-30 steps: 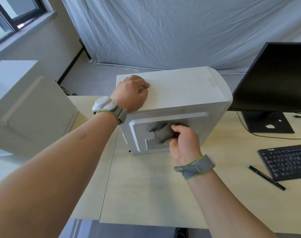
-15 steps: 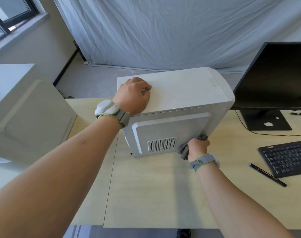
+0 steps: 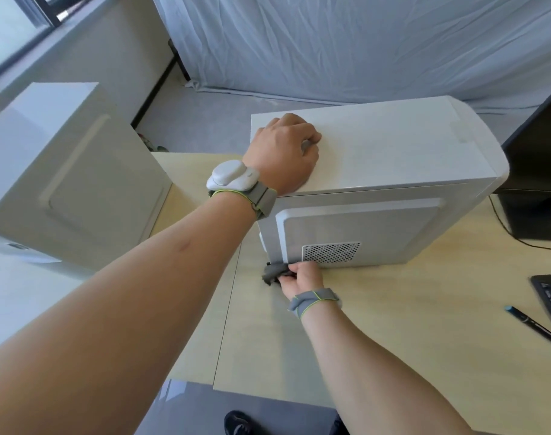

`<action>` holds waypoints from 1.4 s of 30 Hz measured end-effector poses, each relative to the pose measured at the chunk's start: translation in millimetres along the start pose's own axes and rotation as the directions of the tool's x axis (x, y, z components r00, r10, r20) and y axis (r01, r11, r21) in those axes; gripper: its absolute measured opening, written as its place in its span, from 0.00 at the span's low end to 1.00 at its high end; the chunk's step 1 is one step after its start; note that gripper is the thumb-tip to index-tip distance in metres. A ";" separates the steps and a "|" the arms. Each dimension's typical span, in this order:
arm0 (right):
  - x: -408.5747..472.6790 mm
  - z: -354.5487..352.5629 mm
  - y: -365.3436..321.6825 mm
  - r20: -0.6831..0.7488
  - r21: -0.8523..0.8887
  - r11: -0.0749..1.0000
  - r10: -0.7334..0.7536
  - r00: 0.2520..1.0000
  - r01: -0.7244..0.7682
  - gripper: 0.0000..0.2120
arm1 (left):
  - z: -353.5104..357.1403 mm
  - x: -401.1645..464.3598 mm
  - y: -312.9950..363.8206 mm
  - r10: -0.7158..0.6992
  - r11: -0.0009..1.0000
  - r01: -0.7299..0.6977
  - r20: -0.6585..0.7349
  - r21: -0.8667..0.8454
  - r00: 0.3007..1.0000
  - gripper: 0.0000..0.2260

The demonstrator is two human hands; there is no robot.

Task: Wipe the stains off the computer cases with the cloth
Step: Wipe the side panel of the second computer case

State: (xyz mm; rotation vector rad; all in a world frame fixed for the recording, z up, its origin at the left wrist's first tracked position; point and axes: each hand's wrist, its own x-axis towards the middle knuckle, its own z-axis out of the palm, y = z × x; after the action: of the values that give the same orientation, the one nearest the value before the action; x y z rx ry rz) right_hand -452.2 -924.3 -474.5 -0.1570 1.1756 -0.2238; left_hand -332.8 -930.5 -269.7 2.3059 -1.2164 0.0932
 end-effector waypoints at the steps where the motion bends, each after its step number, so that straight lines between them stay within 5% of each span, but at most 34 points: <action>1: -3.2 6.0 8.6 0.025 -0.013 1.000 0.002 1.000 -0.002 0.14 | 1.2 -1.1 -0.3 0.001 1.000 -0.001 0.000 -0.006 1.000 0.12; 5: -33.2 27.3 12.9 0.174 0.051 0.999 -0.012 0.985 0.003 0.23 | 0.3 -0.5 -1.0 0.001 1.000 -0.001 0.006 -0.001 1.000 0.12; 10: -92.9 23.3 -44.5 0.201 0.033 0.999 -0.046 0.978 0.040 0.18 | 1.8 -1.8 -3.2 0.016 1.000 -0.017 0.018 0.018 1.000 0.13; 16: -173.0 19.6 -133.0 0.183 -0.036 0.876 -0.467 0.865 0.481 0.10 | -2.1 -0.5 5.2 0.030 0.999 -0.030 0.023 0.017 0.999 0.13; 20: -209.6 14.5 -166.2 0.227 -0.317 0.462 -0.811 0.539 0.828 0.13 | -4.5 -4.0 4.6 0.001 1.000 -0.001 0.032 0.013 0.999 0.12; 23: -222.3 12.5 -196.8 0.470 -0.615 -0.080 -0.836 0.283 0.784 0.12 | -3.1 -4.9 6.3 -0.002 1.000 0.002 0.024 0.008 1.000 0.12; 26: -204.9 12.6 -216.3 0.660 -0.746 -0.518 -0.661 0.357 0.419 0.21 | -3.3 -3.7 5.1 -0.020 1.000 0.020 0.011 -0.002 1.000 0.12; 28: -189.2 11.9 -221.7 0.733 -0.669 -0.689 -0.549 0.401 0.279 0.25 | -3.3 -4.6 8.1 -0.023 1.000 0.023 0.006 0.008 1.000 0.12; 34: -171.7 29.6 -261.8 0.766 -0.607 -0.756 -0.475 0.434 0.245 0.25 | -2.1 -10.1 9.6 0.022 0.997 -0.021 -0.020 0.076 1.000 0.15; 42: -145.4 55.6 -337.6 0.760 -0.573 -0.791 -0.415 0.500 0.215 0.27 | 4.0 -17.5 22.8 0.135 0.871 -0.061 -0.118 0.488 0.984 0.10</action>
State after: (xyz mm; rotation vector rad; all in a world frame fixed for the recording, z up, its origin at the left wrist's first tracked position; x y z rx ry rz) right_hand -485.0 -1213.4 -243.1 -2.7973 0.8048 -0.0023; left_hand -361.8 -929.7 -268.8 2.5897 -1.3478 0.6669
